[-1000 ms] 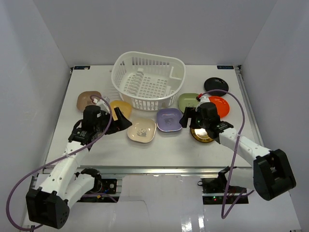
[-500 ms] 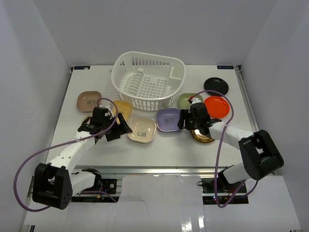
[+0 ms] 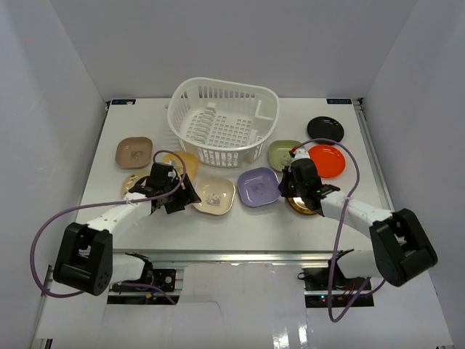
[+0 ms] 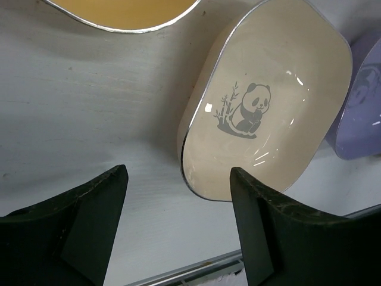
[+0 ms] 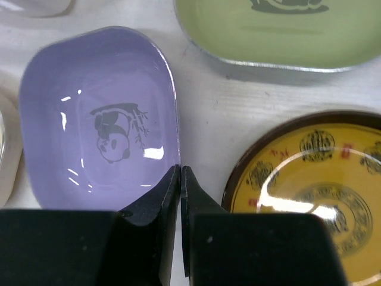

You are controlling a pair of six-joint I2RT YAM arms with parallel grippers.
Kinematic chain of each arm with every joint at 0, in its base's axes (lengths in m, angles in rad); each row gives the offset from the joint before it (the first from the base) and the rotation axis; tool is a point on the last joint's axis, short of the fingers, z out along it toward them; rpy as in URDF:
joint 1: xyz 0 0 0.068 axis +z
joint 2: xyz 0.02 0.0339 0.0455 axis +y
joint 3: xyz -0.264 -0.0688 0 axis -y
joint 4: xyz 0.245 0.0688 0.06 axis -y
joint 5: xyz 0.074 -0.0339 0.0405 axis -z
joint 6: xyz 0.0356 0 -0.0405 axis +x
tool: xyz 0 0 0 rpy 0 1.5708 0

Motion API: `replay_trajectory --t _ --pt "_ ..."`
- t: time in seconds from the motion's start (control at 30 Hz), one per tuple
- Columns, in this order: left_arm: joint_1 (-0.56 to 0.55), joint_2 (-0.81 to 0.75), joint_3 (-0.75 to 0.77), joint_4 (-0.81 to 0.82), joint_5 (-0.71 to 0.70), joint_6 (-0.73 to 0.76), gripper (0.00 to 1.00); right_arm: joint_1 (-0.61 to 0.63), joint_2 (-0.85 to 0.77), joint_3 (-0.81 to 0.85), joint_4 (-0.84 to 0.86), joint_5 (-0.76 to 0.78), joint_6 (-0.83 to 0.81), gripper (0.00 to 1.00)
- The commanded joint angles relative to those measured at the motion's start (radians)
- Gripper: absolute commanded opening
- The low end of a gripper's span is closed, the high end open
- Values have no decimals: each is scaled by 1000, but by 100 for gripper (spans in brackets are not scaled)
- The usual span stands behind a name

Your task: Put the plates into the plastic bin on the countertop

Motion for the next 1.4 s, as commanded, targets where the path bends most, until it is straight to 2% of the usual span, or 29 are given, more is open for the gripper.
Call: replay_trajectory --t 0.0,0.13,0.23,0.37,0.47,0.5,0.53,0.6,0.63,0.7,0.73,0.8,0.83,0.87,0.9,1.0,1.1,1.23,1.3,1.33,1.37 --pt "-28 19 41 38 -41 -10 79 24 -160 -45 -99 -15 -36 8" --pt "-39 61 39 53 -77 -21 75 48 -419 -76 -225 -63 -24 8" --pt "-48 78 50 73 -103 -33 69 50 -522 -12 -255 -117 -16 8" --pt "-62 119 70 83 -132 -38 58 51 -487 163 -246 -198 -28 8" --pt "-71 125 64 90 -143 -41 41 51 -414 284 -187 -218 -30 8" --pt "-72 125 59 90 -146 -41 28 50 -394 336 -161 -209 -25 8" --pt "-75 124 55 90 -150 -41 20 48 -337 368 -119 -198 -21 8" --pt "-77 113 41 87 -150 -36 4 50 -262 481 -80 -184 -24 8" --pt "-78 107 38 83 -149 -35 0 48 -178 520 -63 -175 -25 8" --pt "-78 90 30 72 -143 -29 0 42 -77 612 -51 -154 -41 8" --pt "-78 63 27 61 -141 -27 0 37 33 707 -54 -138 -60 8" --pt "-80 29 22 49 -130 -22 0 28 146 802 -61 -134 -77 8" --pt "-82 -12 24 26 -114 -15 0 24 253 848 -64 -135 -87 8" --pt "-83 -36 28 11 -106 -12 0 21 308 940 -71 -96 -106 8" --pt "-85 -60 41 -18 -83 -6 0 21 409 992 -99 -89 -120 8" --pt "-86 -167 82 -78 -67 25 0 19 572 1163 -181 -51 -168 8" --pt "-85 -252 181 -170 -87 65 0 21 686 1280 -251 -54 -208 8" --pt "-86 -248 361 -232 -133 82 0 21 726 1287 -267 -69 -225 8" --pt "-85 -188 470 -226 -169 80 0 22 720 1286 -268 -75 -223 31" --pt "-86 -160 507 -221 -175 80 0 22 714 1290 -268 -92 -225 58" --pt "-85 -130 574 -213 -178 80 0 21 705 1297 -267 -95 -223 69"
